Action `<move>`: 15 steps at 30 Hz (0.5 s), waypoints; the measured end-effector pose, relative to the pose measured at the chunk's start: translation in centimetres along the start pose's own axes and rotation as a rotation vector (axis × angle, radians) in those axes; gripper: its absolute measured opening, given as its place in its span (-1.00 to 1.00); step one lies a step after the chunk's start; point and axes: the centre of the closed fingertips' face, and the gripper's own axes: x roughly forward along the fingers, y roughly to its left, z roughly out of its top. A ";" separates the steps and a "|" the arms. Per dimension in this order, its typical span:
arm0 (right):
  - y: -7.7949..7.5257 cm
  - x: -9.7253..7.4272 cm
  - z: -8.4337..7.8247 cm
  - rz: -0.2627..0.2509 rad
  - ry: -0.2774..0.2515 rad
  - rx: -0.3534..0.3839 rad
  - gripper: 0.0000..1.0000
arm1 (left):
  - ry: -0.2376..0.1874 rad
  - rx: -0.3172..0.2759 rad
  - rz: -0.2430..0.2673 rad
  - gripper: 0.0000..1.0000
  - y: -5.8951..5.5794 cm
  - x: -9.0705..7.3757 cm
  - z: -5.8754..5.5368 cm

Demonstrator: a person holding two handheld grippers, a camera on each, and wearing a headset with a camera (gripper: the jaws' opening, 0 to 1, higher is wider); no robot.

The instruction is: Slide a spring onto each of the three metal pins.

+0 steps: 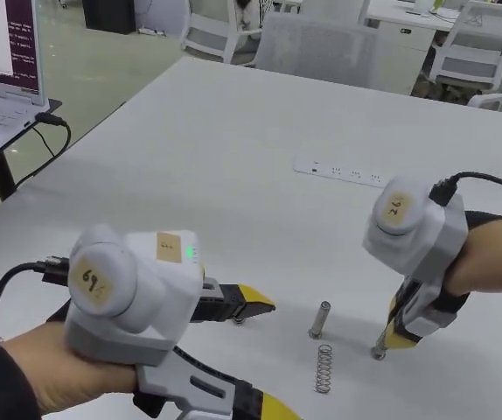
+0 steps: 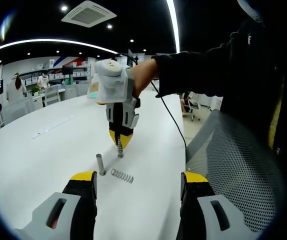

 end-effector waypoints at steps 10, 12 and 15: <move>-0.2 0.8 -0.1 -0.006 0.004 0.005 -0.83 | 0.007 0.001 0.004 0.25 0.0 -0.1 -0.2; -0.2 0.9 -0.2 -0.010 0.005 0.004 -0.83 | 0.007 0.000 0.005 0.25 0.1 -0.1 -0.1; -0.3 1.0 -0.2 -0.010 0.002 0.008 -0.82 | 0.007 0.000 0.007 0.25 0.1 -0.2 -0.1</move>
